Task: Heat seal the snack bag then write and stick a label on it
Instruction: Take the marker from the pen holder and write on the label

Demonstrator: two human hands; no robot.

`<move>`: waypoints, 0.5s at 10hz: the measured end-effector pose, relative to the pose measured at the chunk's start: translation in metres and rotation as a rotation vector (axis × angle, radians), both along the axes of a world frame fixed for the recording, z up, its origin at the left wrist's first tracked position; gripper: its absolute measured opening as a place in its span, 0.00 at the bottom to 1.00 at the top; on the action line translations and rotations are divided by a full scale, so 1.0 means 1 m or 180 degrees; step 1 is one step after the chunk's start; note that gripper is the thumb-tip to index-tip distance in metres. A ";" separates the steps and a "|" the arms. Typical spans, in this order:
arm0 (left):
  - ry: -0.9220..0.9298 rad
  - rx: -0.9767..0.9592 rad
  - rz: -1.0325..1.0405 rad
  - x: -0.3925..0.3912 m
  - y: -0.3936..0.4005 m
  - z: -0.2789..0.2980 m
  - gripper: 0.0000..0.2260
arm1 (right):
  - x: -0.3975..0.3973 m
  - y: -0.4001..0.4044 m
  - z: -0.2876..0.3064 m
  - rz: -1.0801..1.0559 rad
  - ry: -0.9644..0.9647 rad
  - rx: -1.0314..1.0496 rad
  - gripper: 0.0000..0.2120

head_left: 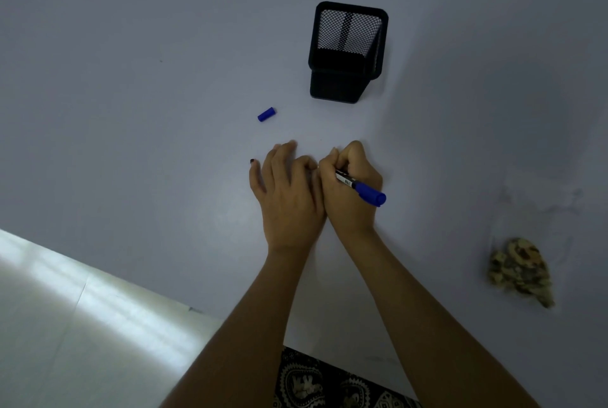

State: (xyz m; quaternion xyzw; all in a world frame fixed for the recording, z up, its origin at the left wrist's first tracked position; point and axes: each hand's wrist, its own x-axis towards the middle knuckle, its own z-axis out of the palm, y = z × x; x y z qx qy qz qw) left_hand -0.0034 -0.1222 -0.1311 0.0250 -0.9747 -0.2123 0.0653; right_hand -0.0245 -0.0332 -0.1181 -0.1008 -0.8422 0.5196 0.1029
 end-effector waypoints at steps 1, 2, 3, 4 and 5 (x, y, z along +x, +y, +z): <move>0.0028 0.0011 0.0010 -0.001 0.001 0.000 0.08 | 0.001 0.003 0.004 0.0009 -0.0180 -0.0114 0.11; 0.0065 0.0045 0.0021 -0.001 0.002 0.002 0.08 | 0.005 0.004 0.020 0.0019 -0.0523 -0.0509 0.08; 0.0075 0.0067 0.0032 0.000 0.001 0.002 0.08 | 0.005 0.004 0.023 -0.0034 -0.0586 -0.0710 0.08; 0.0051 0.0073 0.0024 0.000 0.001 0.002 0.08 | 0.005 0.004 0.023 -0.0001 -0.0583 -0.0653 0.09; 0.0070 0.0071 0.0016 0.000 0.001 0.002 0.07 | 0.005 0.003 0.024 -0.0067 -0.0594 -0.0677 0.09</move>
